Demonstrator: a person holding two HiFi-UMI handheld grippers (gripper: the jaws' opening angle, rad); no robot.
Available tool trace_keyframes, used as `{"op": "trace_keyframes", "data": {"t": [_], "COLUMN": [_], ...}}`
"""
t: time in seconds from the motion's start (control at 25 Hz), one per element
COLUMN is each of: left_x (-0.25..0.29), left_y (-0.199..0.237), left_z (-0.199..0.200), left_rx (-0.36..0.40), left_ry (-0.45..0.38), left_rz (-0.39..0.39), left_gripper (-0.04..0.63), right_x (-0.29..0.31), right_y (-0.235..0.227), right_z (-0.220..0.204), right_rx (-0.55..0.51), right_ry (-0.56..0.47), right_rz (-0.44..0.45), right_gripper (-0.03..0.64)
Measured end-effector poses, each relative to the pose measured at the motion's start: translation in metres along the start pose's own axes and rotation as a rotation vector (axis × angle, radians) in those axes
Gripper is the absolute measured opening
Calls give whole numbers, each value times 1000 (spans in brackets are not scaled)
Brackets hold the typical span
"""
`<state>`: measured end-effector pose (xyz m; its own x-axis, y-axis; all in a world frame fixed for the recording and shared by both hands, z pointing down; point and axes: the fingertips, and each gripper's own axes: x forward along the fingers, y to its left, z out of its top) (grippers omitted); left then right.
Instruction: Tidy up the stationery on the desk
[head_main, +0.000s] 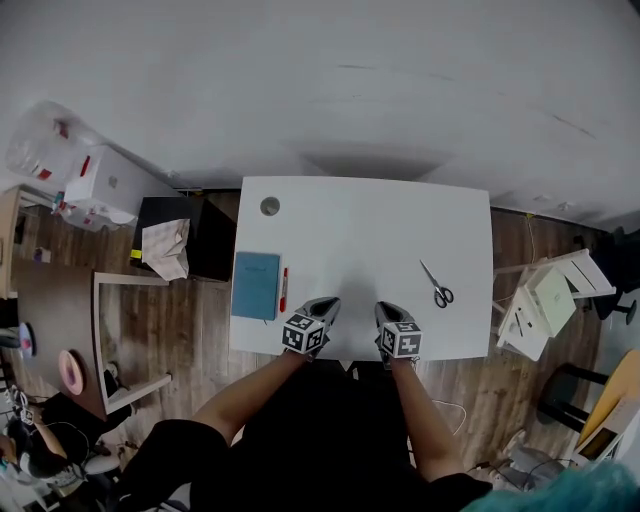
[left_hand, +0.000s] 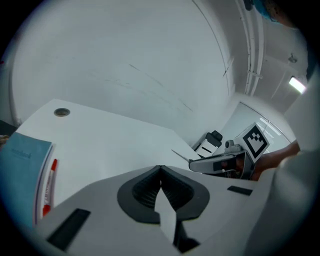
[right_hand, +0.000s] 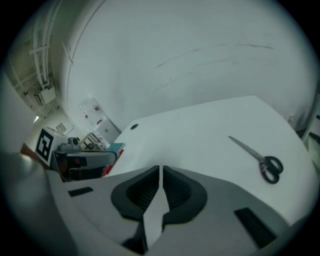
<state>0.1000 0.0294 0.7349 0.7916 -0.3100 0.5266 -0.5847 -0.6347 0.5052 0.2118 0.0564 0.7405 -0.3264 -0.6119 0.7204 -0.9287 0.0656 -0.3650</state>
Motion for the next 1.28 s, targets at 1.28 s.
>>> {"op": "trace_keyframes", "data": {"t": [1.28], "left_x": [151], "left_y": [-130], "left_z": [-24], "left_rx": [51], "left_ry": [121], "left_rz": [10], "left_gripper": [14], "right_x": [-44], "right_y": [-228], "right_z": [-22], "right_rx": [-251], "right_ry": [219], "right_rz": [-57], "right_gripper": [58]}}
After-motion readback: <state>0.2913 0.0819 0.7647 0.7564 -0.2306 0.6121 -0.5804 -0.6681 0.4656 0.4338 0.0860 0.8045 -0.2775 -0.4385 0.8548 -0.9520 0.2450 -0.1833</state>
